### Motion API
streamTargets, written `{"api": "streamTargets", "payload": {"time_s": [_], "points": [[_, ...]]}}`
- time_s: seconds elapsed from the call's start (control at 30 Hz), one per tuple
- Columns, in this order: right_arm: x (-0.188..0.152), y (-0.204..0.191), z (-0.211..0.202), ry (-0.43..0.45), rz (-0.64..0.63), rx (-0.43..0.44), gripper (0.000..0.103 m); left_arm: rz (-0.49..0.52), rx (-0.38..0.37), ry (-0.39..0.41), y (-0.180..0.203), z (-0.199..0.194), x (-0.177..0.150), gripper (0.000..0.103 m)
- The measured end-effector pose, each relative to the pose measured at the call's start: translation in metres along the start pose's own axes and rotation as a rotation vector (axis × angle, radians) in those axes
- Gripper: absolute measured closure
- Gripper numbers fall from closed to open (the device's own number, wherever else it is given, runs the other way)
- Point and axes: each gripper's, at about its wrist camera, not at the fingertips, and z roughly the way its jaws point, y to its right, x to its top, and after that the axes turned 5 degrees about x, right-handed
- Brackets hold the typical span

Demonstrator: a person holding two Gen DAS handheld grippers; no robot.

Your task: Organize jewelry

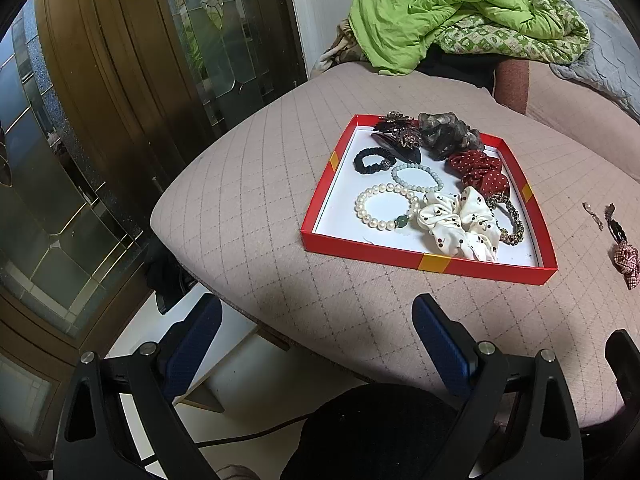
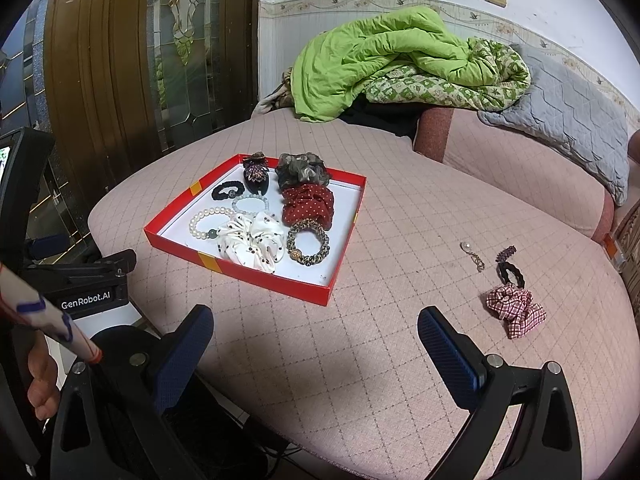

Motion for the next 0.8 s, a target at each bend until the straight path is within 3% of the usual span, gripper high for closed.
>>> {"api": "streamTargets", "payload": {"time_s": [0.7,0.8], "points": [[-0.001,0.003,0.001,-0.002,0.022,0.000,0.000,-0.007,0.007,-0.037,-0.006,0.004,0.007,0.008],[-0.002,0.011,0.001,-0.003,0.051,-0.002,0.000,0.003,0.021,0.003,-0.005,-0.003,0.012,0.008]]}}
